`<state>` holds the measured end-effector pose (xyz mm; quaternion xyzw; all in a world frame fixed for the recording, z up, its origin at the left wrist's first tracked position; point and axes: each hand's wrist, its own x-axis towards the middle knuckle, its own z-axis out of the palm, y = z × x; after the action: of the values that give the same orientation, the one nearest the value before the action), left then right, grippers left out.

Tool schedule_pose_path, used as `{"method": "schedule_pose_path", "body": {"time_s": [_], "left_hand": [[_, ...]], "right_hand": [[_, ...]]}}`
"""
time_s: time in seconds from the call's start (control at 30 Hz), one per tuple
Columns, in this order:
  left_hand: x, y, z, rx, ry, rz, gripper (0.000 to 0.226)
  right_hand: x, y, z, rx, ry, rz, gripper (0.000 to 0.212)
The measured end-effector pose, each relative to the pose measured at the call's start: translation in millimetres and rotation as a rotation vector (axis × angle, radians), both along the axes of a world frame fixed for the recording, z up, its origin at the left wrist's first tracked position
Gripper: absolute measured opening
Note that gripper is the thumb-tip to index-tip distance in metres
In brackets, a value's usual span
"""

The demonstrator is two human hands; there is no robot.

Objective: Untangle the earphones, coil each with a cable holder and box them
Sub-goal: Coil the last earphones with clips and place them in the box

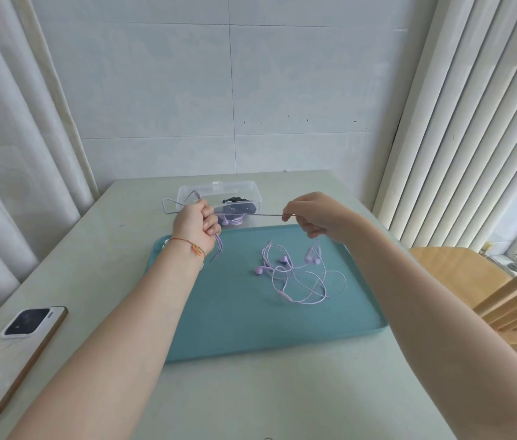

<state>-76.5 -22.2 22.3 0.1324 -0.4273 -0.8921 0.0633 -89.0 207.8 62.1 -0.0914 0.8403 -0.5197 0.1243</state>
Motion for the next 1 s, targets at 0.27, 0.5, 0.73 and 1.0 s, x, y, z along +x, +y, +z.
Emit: {"method": "schedule_pose_path", "body": {"time_s": [0.27, 0.5, 0.73, 1.0], "left_hand": [[-8.4, -7.9, -3.8, -0.110, -0.017, 0.119, 0.039], [-8.0, 13.1, -3.5, -0.360, -0.013, 0.100, 0.029], [-16.2, 21.9, -9.8, -0.431, -0.036, 0.079, 0.024], [-19.0, 40.6, -2.3, -0.423, -0.031, -0.001, 0.019]], "right_hand": [[-16.7, 19.8, 5.1, 0.031, 0.076, -0.246, 0.023], [-26.2, 25.4, -7.7, -0.046, 0.080, -0.302, 0.019], [-24.5, 30.8, -5.7, -0.146, 0.017, 0.048, 0.018], [-17.4, 22.7, 9.9, -0.456, -0.098, 0.254, 0.024]]}}
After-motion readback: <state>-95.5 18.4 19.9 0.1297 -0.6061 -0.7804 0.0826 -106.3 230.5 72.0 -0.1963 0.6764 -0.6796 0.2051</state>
